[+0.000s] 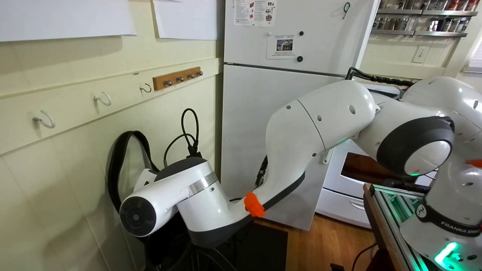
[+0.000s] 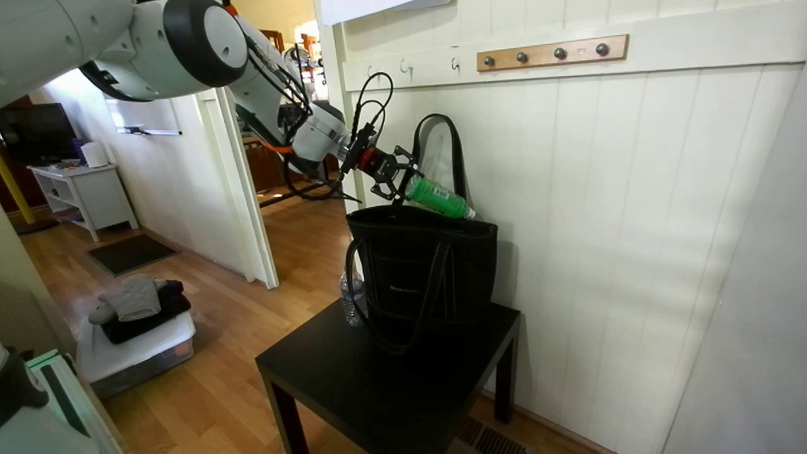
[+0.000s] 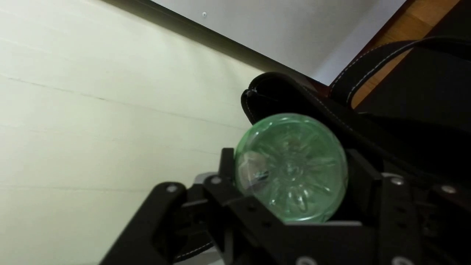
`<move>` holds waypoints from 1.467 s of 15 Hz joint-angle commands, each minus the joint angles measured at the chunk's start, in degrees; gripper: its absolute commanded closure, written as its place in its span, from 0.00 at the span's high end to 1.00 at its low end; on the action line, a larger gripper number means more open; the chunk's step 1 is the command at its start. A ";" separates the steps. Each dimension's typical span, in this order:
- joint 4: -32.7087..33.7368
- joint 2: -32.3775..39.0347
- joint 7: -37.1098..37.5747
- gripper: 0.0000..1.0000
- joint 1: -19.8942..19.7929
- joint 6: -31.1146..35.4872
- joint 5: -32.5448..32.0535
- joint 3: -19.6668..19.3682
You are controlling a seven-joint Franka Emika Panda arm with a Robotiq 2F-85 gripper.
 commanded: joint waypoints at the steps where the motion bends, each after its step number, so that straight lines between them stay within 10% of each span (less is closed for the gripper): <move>1: -1.86 -0.62 2.89 0.48 0.58 0.71 -0.91 -0.58; 22: -7.04 -1.58 21.47 0.48 2.39 0.90 -0.25 -0.31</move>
